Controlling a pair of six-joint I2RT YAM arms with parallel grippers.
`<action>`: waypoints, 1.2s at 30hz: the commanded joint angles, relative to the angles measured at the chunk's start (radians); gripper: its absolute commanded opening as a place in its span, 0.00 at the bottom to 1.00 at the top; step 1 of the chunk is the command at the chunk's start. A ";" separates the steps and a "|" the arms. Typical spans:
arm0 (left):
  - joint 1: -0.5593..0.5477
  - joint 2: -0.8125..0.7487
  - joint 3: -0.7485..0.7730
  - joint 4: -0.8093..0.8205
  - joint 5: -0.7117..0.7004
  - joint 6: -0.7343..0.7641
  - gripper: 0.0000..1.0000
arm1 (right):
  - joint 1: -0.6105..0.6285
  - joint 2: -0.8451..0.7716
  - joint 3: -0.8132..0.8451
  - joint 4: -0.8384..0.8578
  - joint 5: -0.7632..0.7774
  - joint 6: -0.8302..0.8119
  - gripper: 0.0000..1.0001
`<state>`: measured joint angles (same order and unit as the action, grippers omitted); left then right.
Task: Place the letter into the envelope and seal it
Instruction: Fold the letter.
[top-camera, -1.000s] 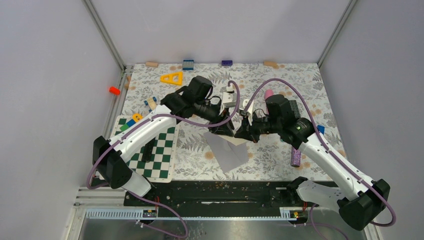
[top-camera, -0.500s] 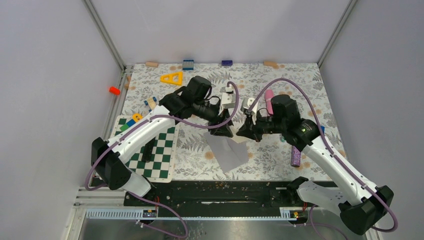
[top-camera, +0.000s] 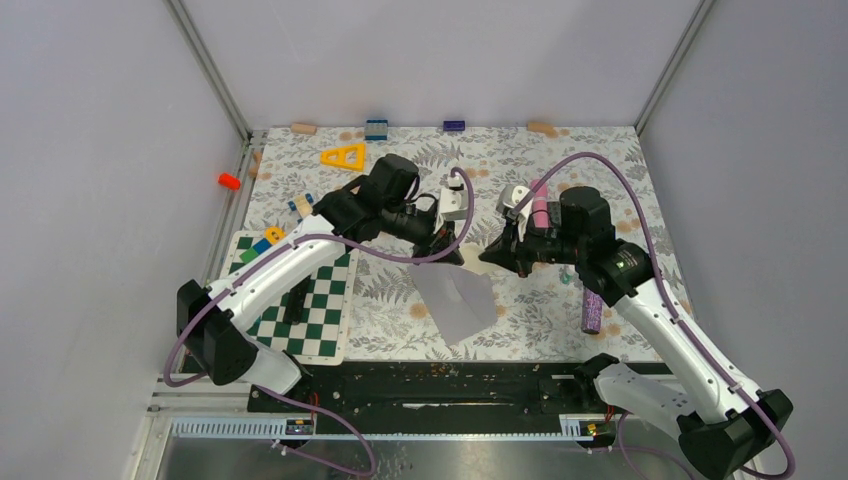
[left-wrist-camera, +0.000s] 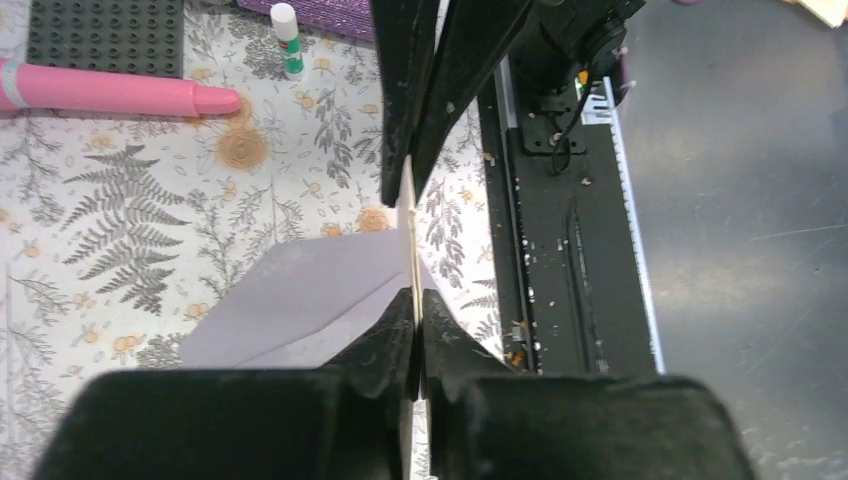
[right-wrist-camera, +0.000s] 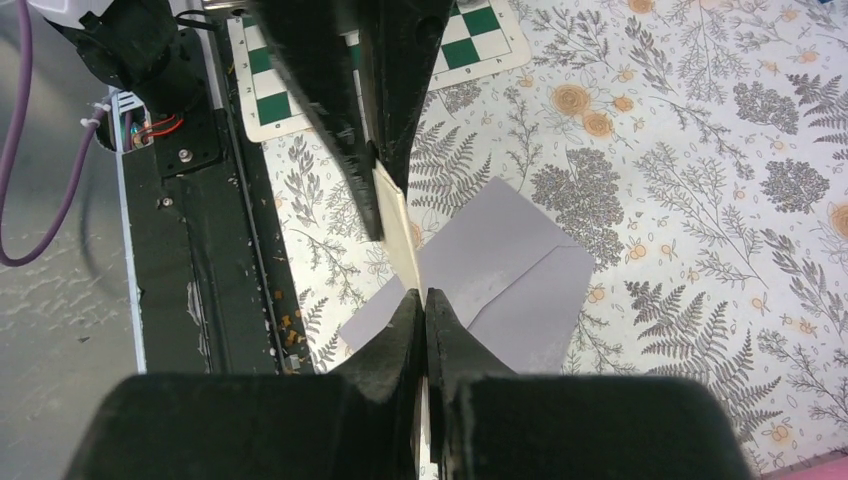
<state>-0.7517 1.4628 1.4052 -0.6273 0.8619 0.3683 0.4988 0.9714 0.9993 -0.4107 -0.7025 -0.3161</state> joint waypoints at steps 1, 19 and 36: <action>0.001 -0.035 -0.012 0.021 -0.014 0.028 0.00 | -0.014 -0.021 0.003 0.043 -0.035 0.022 0.00; 0.002 0.002 0.062 0.012 -0.014 -0.006 0.58 | -0.016 -0.010 -0.010 0.040 -0.086 0.009 0.00; 0.000 0.039 0.050 0.012 0.026 -0.006 0.00 | -0.017 0.010 0.006 0.055 -0.095 0.046 0.30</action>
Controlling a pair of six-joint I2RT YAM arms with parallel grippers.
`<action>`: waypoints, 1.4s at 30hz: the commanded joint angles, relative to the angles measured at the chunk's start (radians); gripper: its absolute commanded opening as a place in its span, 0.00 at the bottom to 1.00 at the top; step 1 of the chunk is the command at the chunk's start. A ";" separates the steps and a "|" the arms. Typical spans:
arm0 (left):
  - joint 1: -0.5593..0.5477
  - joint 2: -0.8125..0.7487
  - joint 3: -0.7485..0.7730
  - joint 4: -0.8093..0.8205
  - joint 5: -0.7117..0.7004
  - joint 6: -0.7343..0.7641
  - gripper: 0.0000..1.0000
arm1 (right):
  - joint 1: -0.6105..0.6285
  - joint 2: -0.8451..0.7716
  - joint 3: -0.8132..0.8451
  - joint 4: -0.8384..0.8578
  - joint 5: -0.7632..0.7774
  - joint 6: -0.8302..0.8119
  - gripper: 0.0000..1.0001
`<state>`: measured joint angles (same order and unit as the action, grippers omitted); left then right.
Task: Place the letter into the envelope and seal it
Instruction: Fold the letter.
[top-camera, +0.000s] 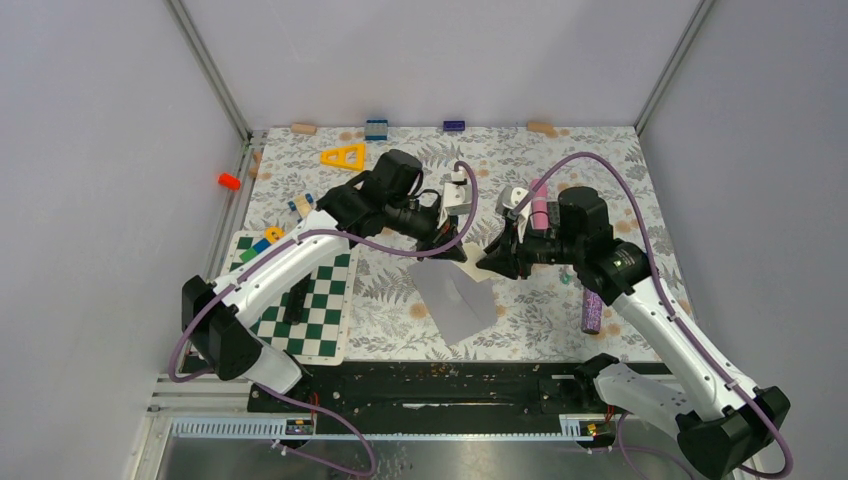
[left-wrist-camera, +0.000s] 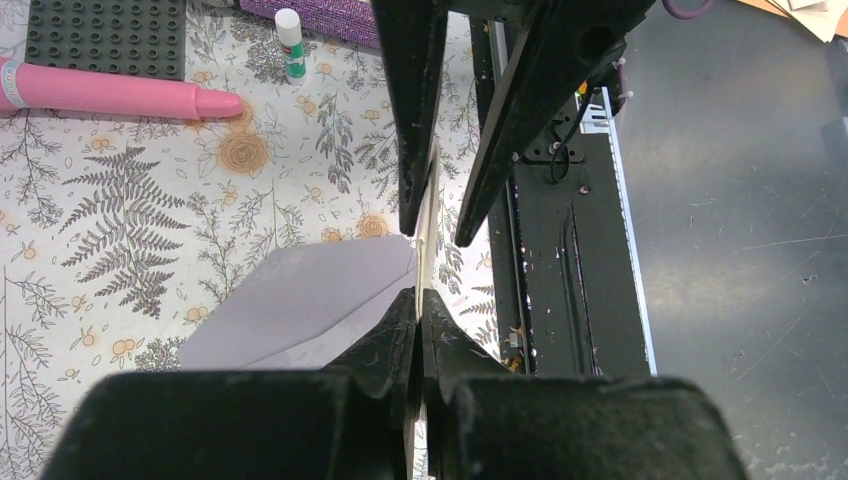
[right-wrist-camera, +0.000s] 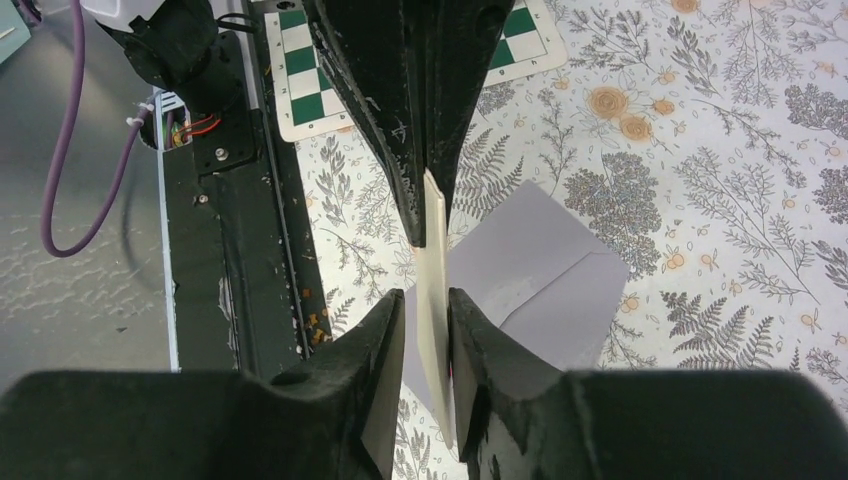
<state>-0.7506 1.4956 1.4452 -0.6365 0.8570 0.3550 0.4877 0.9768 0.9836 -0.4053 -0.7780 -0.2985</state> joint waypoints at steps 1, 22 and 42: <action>0.000 0.006 0.008 0.021 0.032 0.007 0.00 | -0.005 0.005 0.022 0.054 -0.022 0.032 0.31; -0.007 -0.003 0.017 0.021 0.040 0.001 0.60 | -0.004 0.007 -0.022 0.117 -0.023 0.070 0.00; -0.008 0.036 0.058 0.021 0.046 -0.025 0.00 | -0.005 0.028 -0.014 0.066 -0.044 0.023 0.10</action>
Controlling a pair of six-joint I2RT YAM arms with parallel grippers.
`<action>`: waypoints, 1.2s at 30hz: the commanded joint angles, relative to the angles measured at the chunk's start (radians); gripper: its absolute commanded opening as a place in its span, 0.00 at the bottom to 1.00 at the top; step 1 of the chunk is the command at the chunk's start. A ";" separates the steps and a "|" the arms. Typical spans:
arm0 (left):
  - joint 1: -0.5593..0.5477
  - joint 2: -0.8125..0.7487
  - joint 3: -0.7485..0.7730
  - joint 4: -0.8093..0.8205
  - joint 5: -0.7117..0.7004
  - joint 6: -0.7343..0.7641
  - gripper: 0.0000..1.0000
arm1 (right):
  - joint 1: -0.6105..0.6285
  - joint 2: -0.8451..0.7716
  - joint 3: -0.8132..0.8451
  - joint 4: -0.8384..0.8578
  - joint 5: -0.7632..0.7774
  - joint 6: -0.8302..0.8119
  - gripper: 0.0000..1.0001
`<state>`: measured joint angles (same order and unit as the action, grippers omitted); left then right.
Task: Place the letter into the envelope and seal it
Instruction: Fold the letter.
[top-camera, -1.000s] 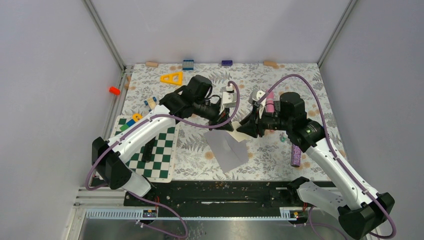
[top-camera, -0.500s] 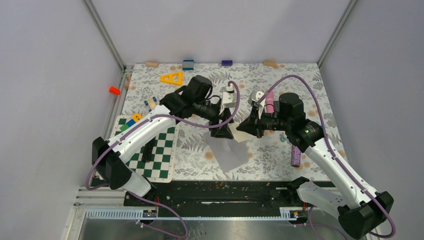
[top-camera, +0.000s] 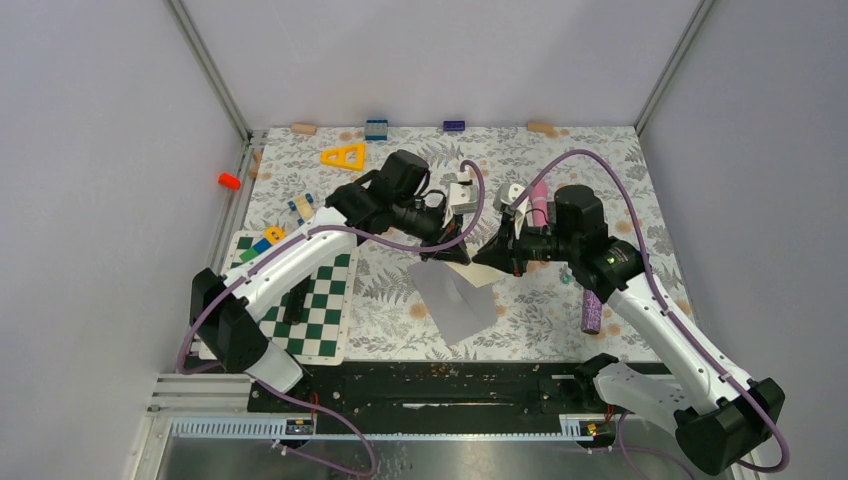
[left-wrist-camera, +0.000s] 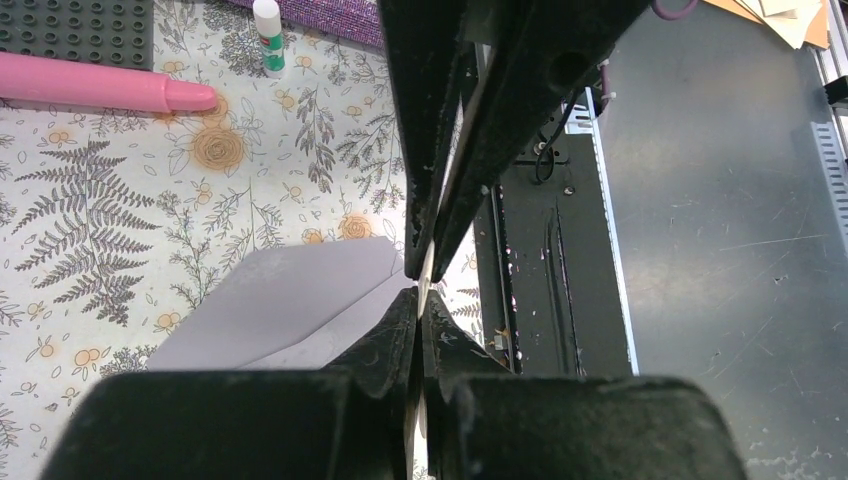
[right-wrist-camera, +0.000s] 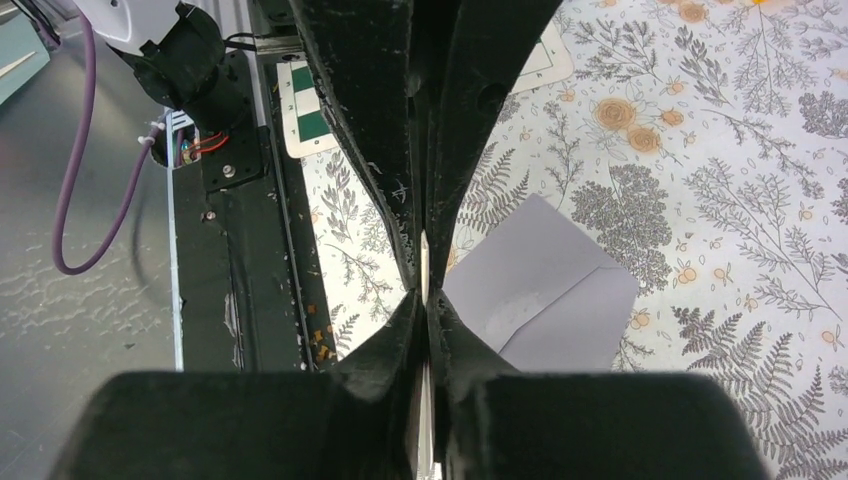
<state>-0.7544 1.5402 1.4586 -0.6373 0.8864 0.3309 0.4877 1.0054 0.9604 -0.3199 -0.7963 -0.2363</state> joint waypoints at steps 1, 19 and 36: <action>-0.005 -0.010 0.042 0.022 0.014 0.000 0.00 | -0.003 -0.002 0.009 -0.029 -0.024 -0.050 0.18; 0.008 -0.080 0.001 0.047 -0.013 0.011 0.00 | -0.014 -0.004 0.031 -0.121 -0.022 -0.114 0.05; 0.046 -0.121 -0.004 0.047 -0.017 0.022 0.00 | -0.029 -0.007 0.053 -0.166 -0.015 -0.127 0.19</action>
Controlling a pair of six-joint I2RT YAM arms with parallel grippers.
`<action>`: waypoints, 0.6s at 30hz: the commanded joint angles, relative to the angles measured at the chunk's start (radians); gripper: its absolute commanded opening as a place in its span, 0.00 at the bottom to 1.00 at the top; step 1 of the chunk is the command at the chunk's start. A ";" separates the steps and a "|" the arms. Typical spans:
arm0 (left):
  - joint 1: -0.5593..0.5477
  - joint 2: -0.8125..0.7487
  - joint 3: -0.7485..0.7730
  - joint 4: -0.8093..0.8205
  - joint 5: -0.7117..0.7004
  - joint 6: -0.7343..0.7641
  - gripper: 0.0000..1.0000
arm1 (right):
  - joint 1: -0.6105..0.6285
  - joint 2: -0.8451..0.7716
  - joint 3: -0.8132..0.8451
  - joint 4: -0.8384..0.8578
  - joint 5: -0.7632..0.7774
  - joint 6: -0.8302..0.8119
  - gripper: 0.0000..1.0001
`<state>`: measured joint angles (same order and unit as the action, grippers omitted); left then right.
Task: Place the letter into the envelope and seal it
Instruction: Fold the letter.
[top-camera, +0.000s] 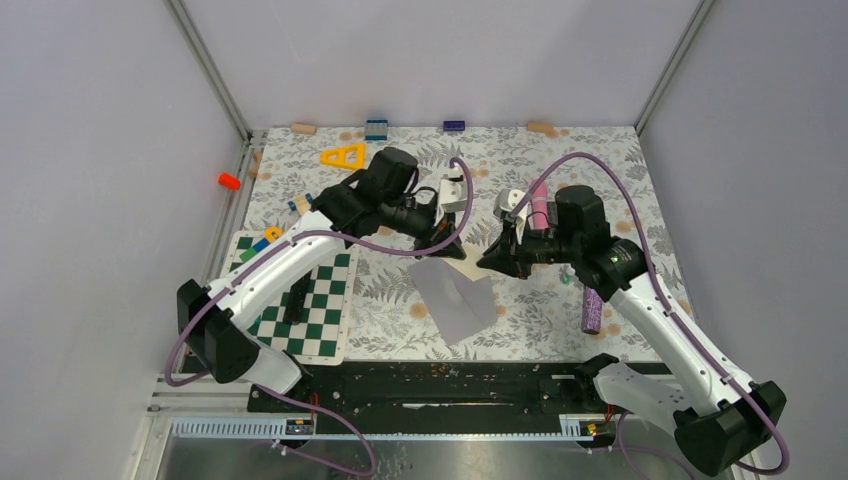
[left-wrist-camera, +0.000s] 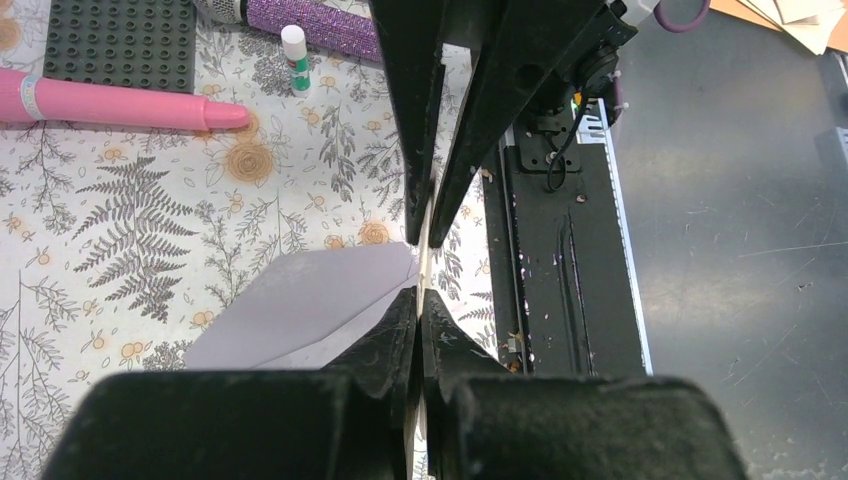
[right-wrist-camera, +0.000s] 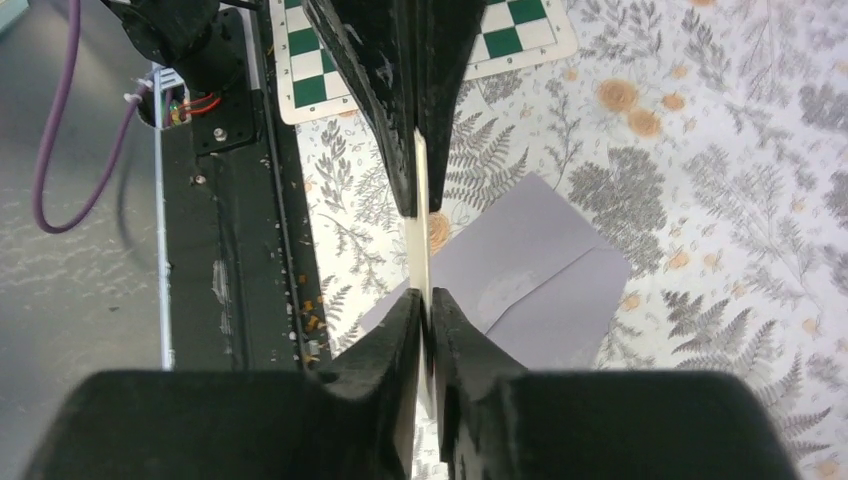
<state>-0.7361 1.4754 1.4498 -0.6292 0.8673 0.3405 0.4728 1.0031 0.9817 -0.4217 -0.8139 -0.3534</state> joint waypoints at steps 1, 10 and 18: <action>0.029 -0.057 0.002 0.039 0.002 0.012 0.00 | -0.014 -0.002 0.037 -0.064 0.011 -0.006 0.29; 0.047 -0.073 0.001 0.040 0.007 0.014 0.00 | -0.017 -0.005 0.035 -0.068 0.006 -0.015 0.00; 0.055 -0.079 0.000 0.042 0.008 0.014 0.00 | -0.020 -0.017 0.026 -0.063 0.000 -0.021 0.00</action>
<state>-0.6918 1.4448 1.4464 -0.6304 0.8673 0.3428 0.4618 1.0039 0.9878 -0.4698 -0.7982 -0.3634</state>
